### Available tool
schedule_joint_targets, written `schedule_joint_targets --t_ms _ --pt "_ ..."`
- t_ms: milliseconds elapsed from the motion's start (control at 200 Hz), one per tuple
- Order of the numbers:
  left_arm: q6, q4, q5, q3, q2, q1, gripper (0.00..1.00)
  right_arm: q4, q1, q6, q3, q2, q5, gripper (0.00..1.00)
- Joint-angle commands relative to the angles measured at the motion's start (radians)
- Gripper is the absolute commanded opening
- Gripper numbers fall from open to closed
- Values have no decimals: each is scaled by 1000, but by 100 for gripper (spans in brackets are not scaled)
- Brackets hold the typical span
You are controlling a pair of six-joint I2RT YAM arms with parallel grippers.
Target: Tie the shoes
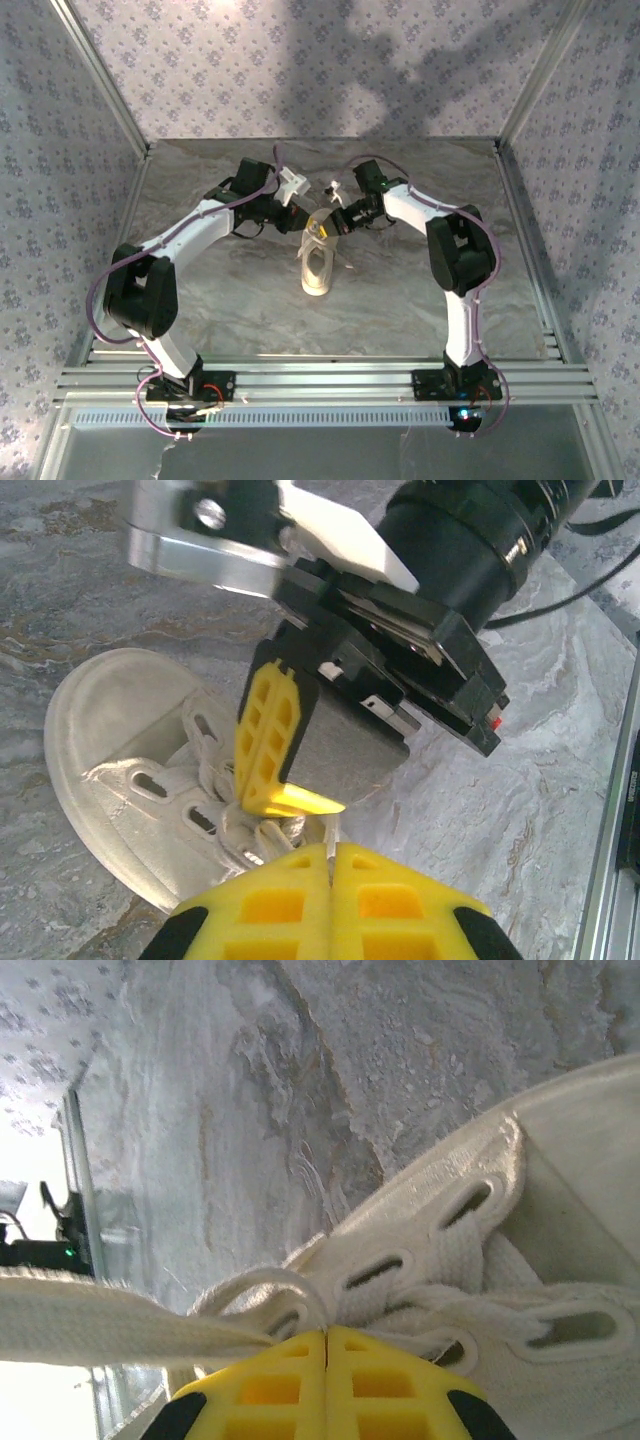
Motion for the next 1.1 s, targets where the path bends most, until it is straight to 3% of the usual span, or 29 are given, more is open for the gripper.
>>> schedule_joint_targets --t_ms 0,345,715,1039,1099 --pt "9 9 36 -2 -20 18 0 70 1 25 -75 -99 71 0" --pt "14 7 35 -12 -10 19 0 299 -2 113 -246 -219 173 0" --pt "7 75 17 -108 -20 35 0 346 1 82 -273 -232 169 0" --pt "39 172 -14 -229 -99 49 35 319 13 29 -276 -243 157 0" --pt "55 186 -19 -248 -132 59 38 318 13 26 -275 -243 156 0"
